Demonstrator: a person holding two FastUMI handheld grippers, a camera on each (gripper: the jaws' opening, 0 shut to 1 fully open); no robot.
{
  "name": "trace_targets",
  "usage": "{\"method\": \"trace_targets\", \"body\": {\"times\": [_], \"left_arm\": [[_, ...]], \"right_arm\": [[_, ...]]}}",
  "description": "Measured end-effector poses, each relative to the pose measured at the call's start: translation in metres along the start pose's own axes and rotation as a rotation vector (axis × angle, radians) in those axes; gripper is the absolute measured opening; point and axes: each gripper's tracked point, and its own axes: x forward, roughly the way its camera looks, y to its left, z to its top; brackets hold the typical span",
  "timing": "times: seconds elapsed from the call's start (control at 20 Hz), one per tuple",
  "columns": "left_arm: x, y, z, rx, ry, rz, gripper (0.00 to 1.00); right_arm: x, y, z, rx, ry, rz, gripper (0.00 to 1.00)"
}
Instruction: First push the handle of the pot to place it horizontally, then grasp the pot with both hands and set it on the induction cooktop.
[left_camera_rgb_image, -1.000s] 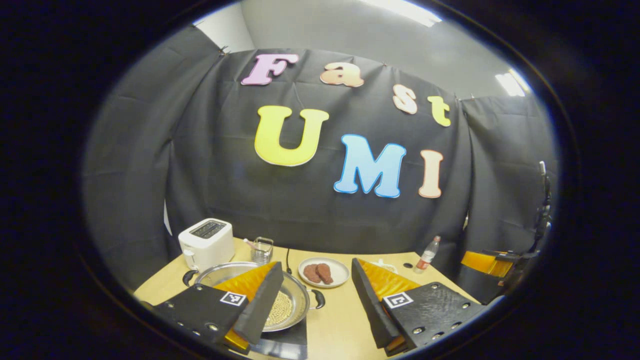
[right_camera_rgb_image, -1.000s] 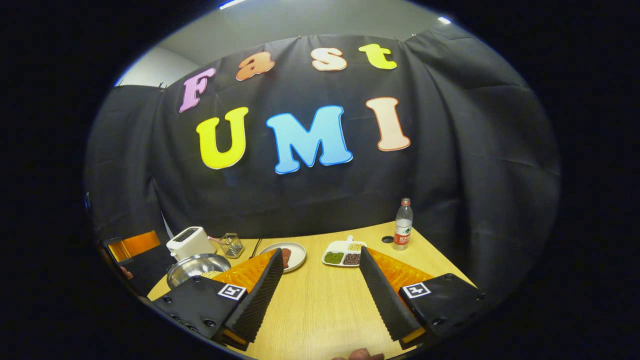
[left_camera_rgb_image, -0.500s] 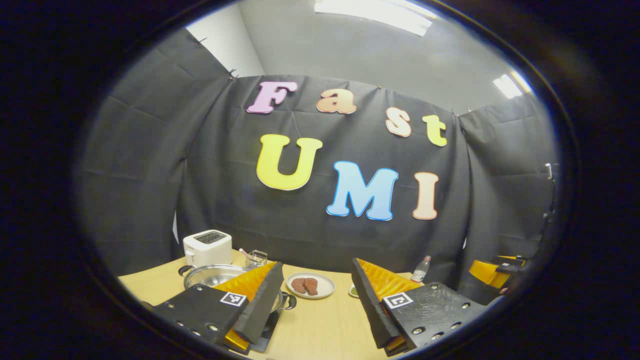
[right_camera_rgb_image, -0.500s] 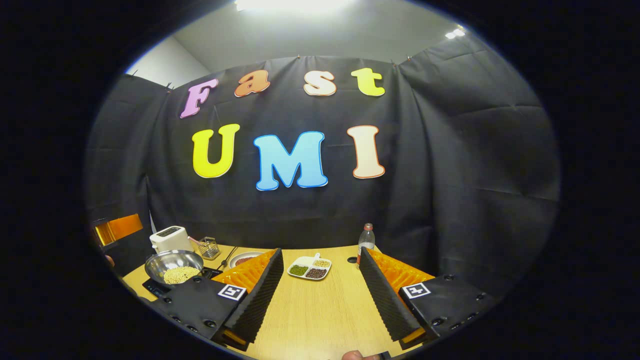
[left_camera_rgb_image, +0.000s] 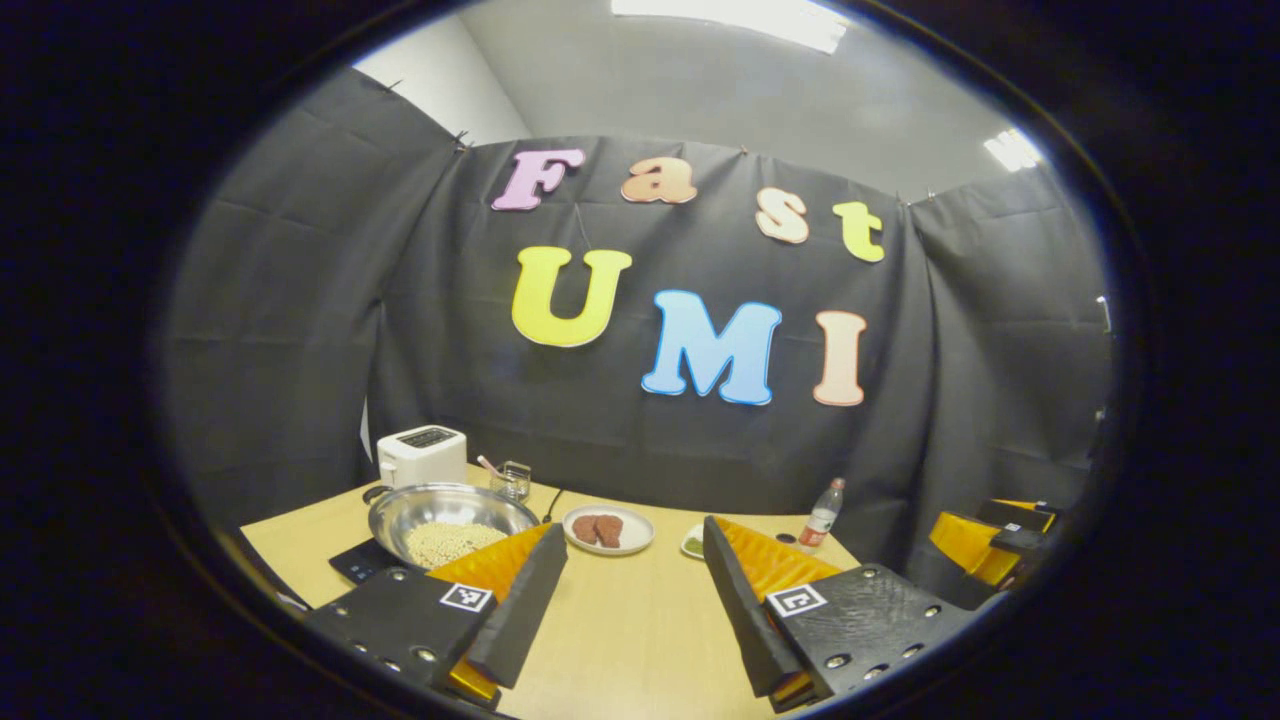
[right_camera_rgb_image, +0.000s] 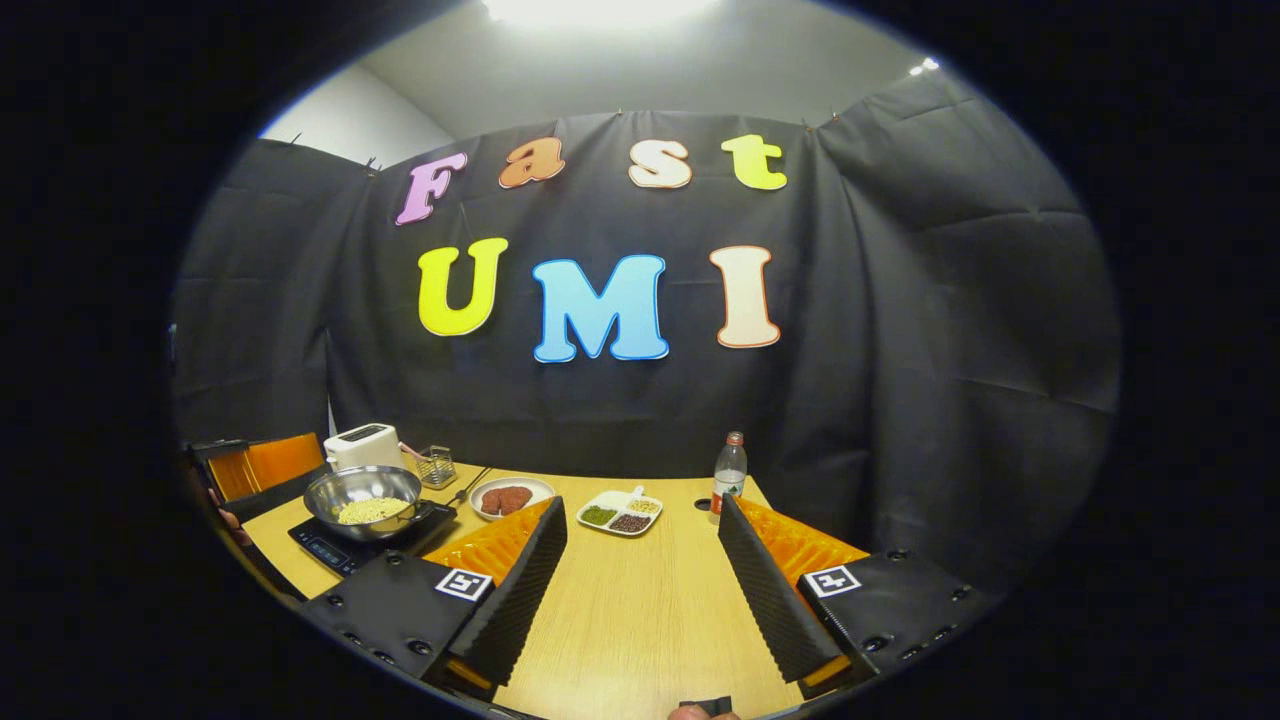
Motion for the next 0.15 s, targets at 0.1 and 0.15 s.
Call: {"method": "trace_targets", "body": {"times": [0.1, 0.15], "left_arm": [[-0.0032, -0.0075, -0.0037, 0.007, 0.008, -0.013, 0.77], [-0.0029, -0.0108, -0.0037, 0.013, 0.006, -0.026, 0.77]], "right_arm": [[-0.0022, 0.0000, -0.0002, -0.005, 0.000, -0.012, 0.97], [-0.0045, 0.0008, 0.0001, -0.010, -0.002, -0.020, 0.92]]}}
